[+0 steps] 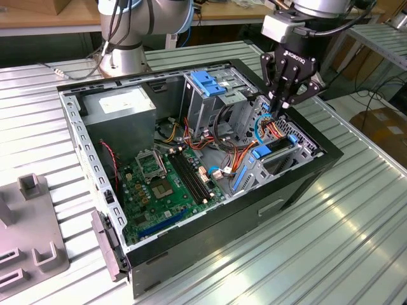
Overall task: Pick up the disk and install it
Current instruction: 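Insert the second disk wire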
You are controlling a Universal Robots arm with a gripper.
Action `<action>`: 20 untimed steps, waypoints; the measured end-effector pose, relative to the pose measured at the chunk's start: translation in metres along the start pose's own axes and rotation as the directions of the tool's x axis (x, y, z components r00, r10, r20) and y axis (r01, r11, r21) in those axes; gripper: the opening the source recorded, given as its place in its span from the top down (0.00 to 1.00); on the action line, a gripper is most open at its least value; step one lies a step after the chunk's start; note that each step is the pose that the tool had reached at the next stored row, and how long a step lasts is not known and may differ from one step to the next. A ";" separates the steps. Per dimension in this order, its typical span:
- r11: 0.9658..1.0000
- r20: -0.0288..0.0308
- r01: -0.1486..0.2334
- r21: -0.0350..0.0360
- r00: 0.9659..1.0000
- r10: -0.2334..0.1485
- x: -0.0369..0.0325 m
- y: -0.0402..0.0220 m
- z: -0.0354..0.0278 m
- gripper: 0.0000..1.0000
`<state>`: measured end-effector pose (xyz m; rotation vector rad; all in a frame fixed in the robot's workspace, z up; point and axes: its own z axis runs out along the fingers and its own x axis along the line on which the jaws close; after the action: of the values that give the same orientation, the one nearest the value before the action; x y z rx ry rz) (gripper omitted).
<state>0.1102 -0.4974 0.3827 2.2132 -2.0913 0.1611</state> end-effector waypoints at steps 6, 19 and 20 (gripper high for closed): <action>1.000 -0.085 0.001 -0.005 0.996 -0.001 -0.0035 0.0008 0.0002 0.76; 1.000 -0.116 0.001 -0.006 0.993 -0.002 -0.0119 0.0004 0.0081 0.84; 1.000 -0.116 0.001 -0.006 0.993 -0.002 -0.0115 0.0004 0.0083 0.84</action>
<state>0.1092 -0.4872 0.3729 2.1469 -2.0271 0.2755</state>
